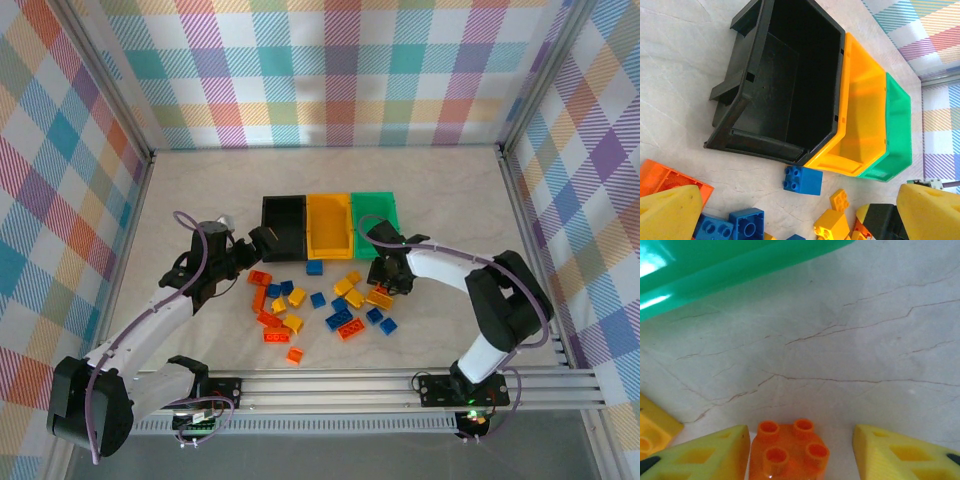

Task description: Sort the legos into containers by color

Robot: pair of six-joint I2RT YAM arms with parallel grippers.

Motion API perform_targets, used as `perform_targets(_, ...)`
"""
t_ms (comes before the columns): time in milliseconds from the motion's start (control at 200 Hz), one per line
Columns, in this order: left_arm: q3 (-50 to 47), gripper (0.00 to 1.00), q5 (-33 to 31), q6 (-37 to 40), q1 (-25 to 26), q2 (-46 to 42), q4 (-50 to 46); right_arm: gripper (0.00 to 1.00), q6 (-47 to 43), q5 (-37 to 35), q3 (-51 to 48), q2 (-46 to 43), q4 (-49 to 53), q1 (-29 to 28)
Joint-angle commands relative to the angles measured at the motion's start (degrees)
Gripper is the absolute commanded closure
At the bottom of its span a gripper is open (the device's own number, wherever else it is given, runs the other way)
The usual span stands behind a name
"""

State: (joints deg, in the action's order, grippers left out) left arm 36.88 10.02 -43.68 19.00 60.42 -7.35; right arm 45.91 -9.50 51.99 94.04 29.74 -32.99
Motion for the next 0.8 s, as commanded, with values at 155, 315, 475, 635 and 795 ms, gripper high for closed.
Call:
perform_targets(155, -1.11, 0.0, -0.17, 0.78, 0.51, 0.05, 0.85, 0.56, 0.94, 2.79, -0.48, 0.46, -2.18, -0.08)
perform_targets(315, -0.55, 0.0, -0.55, 0.96, 0.51, 0.54, 0.5, 0.65, -0.45, 3.08, 0.0, -2.16, -2.14, -0.05)
perform_targets(475, -0.12, 0.0, -0.76, 1.53, 0.51, 0.48, -0.17, 0.69, -5.19, 2.33, 4.13, -7.46, 0.38, 0.36)
perform_targets(635, -0.1, 0.0, -1.31, 2.28, 0.51, 0.28, -2.01, 0.68, -11.19, 2.19, 13.94, -6.92, 2.26, 3.44)
perform_targets(795, -0.96, 0.0, -1.72, 2.07, 0.51, -0.2, -3.95, 0.68, -14.45, 1.29, 25.27, 2.81, 2.51, 6.41)
